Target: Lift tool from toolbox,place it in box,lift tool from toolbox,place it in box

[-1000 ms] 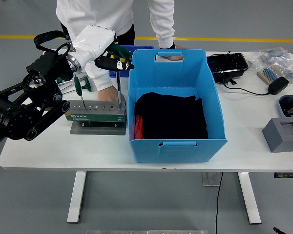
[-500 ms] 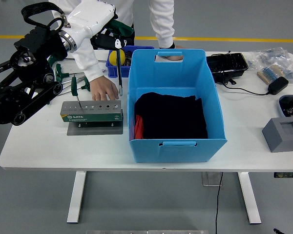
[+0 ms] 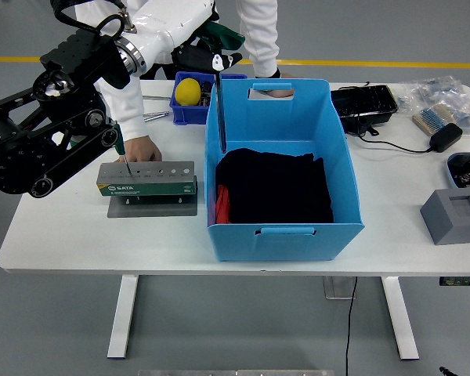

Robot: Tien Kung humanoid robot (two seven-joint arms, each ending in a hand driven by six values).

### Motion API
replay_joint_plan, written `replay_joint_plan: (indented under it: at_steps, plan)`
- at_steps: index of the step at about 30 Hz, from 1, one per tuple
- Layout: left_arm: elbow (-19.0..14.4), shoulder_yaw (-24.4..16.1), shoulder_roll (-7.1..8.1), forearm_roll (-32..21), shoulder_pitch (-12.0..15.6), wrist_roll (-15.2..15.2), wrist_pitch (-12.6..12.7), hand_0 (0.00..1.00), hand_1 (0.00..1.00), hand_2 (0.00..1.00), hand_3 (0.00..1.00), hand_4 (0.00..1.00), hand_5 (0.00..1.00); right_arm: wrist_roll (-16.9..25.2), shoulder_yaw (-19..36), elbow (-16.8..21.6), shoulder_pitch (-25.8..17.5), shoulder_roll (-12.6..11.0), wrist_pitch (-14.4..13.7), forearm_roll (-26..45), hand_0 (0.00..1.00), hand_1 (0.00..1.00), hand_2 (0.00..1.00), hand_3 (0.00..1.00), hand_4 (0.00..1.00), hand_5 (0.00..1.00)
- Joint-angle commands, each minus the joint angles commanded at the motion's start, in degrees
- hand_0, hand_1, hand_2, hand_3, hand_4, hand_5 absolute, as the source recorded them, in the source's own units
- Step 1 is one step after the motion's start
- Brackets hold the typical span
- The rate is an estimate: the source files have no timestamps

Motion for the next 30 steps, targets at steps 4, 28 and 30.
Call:
replay_joint_plan:
  at_steps: [4,28,30]
  plan:
    - [0.2,1.6,-2.57,-0.2,0.5,0.2,1.7,0.125,0.002,0.002,0.007,0.602,0.599,0.0,-0.2,0.0,0.2,-0.1,0.0,0.1,0.620,0.590,0.675,0.574,0.837,0.698]
    - [14.3,22.8,-16.03,-9.5,-2.4,-4.8,6.6,0.133,0.002,0.002,0.025,0.593,0.592,-0.1,0.0,0.2,0.6,-0.7,-0.1,-1.4,0.619,0.590,0.674,0.574,0.838,0.697]
    - [15.8,23.4,-16.99,-11.3,-3.1,-5.9,6.5,0.133,0.002,0.002,0.025,0.593,0.592,-0.2,0.1,0.2,0.7,-0.8,-0.1,-1.8,0.619,0.590,0.674,0.574,0.838,0.697]
